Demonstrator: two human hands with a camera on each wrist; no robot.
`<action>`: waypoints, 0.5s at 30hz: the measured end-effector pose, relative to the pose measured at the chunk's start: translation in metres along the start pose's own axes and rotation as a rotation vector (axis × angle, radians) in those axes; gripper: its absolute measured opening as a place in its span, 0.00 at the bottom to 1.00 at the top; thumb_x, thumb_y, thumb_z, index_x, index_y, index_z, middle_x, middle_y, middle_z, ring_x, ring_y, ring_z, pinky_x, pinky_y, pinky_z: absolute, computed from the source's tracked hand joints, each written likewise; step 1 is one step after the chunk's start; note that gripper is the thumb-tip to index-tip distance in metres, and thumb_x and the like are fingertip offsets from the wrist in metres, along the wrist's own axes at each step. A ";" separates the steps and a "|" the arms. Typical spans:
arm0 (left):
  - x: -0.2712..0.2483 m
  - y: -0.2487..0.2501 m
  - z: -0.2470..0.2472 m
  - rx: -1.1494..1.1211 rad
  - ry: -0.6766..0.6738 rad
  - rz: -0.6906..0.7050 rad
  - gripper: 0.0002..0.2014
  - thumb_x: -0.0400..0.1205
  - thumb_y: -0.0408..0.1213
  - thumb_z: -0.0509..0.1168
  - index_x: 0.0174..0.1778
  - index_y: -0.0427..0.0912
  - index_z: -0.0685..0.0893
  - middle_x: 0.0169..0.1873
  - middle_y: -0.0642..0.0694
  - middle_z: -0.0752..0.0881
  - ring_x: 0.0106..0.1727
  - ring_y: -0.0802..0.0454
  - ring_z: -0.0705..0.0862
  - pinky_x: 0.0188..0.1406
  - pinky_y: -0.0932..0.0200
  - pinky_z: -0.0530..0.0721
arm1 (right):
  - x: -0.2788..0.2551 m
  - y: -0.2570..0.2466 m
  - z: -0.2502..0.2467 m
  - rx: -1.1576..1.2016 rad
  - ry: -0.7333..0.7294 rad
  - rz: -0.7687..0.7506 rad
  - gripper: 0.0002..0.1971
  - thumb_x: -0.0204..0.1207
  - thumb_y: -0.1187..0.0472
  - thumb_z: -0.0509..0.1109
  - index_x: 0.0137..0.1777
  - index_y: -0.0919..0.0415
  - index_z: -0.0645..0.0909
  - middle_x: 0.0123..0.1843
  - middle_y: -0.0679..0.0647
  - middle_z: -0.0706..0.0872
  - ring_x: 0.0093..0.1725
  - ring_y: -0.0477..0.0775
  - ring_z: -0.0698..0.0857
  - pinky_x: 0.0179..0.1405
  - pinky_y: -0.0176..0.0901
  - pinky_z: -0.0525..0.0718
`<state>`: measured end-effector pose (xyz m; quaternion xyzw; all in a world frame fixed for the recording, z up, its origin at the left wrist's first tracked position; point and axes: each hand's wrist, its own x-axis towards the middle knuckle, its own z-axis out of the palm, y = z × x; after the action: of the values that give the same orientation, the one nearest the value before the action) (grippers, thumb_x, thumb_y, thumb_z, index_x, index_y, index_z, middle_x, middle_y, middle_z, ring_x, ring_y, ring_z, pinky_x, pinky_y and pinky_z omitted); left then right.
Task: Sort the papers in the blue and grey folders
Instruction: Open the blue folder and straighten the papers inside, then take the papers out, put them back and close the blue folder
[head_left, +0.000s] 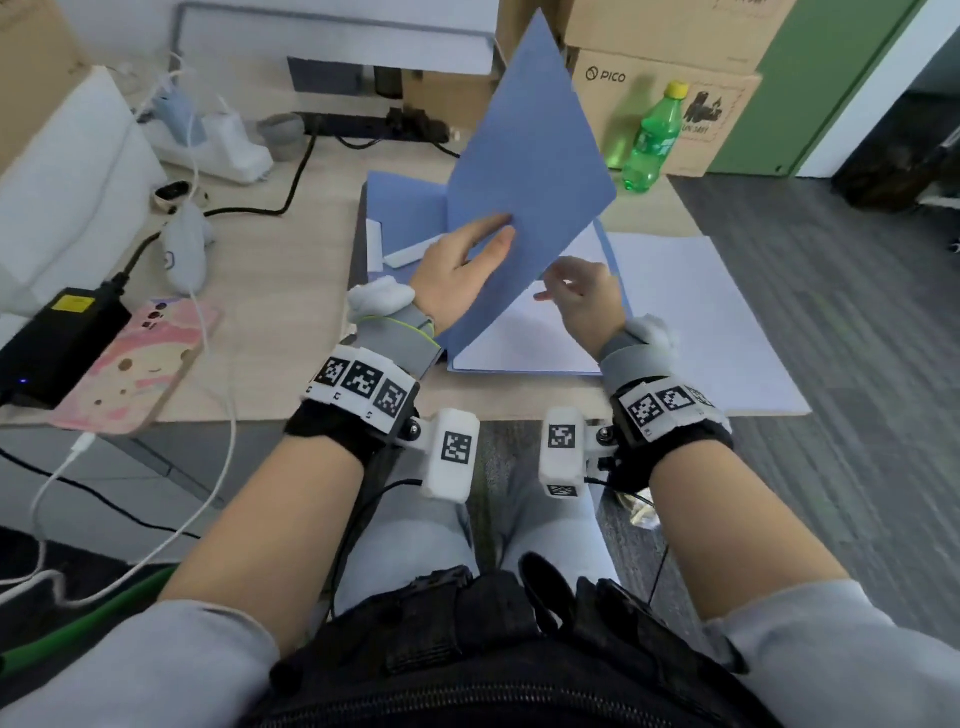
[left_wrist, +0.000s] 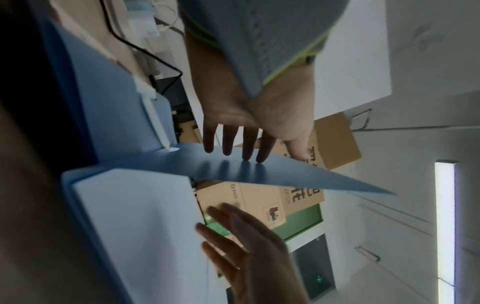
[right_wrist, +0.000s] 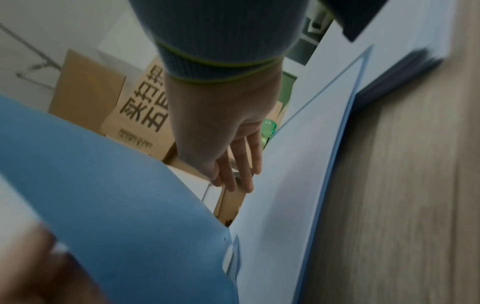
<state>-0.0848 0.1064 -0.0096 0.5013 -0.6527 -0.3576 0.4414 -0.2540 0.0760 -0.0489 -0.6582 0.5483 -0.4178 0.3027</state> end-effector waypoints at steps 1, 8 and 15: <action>0.001 -0.005 0.005 0.032 -0.015 -0.001 0.22 0.83 0.42 0.60 0.73 0.39 0.74 0.74 0.46 0.75 0.75 0.56 0.71 0.77 0.61 0.67 | -0.004 0.001 -0.008 0.081 0.057 0.030 0.09 0.79 0.69 0.61 0.48 0.63 0.84 0.44 0.60 0.87 0.33 0.46 0.89 0.37 0.38 0.84; 0.005 -0.042 0.026 0.261 -0.114 -0.123 0.23 0.79 0.28 0.66 0.72 0.35 0.74 0.73 0.40 0.76 0.76 0.47 0.72 0.70 0.68 0.62 | -0.029 0.019 -0.061 0.428 0.413 0.243 0.08 0.76 0.63 0.61 0.38 0.61 0.80 0.34 0.60 0.82 0.33 0.56 0.80 0.36 0.48 0.87; 0.014 -0.059 0.031 0.472 -0.101 -0.266 0.26 0.71 0.32 0.73 0.67 0.44 0.80 0.68 0.42 0.79 0.71 0.43 0.76 0.72 0.55 0.70 | -0.030 0.047 -0.073 0.373 0.455 0.502 0.08 0.78 0.66 0.61 0.47 0.65 0.82 0.42 0.60 0.87 0.34 0.55 0.85 0.33 0.40 0.83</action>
<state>-0.0954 0.0795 -0.0718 0.6530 -0.6678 -0.2749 0.2282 -0.3416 0.0998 -0.0614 -0.3276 0.6602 -0.5586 0.3805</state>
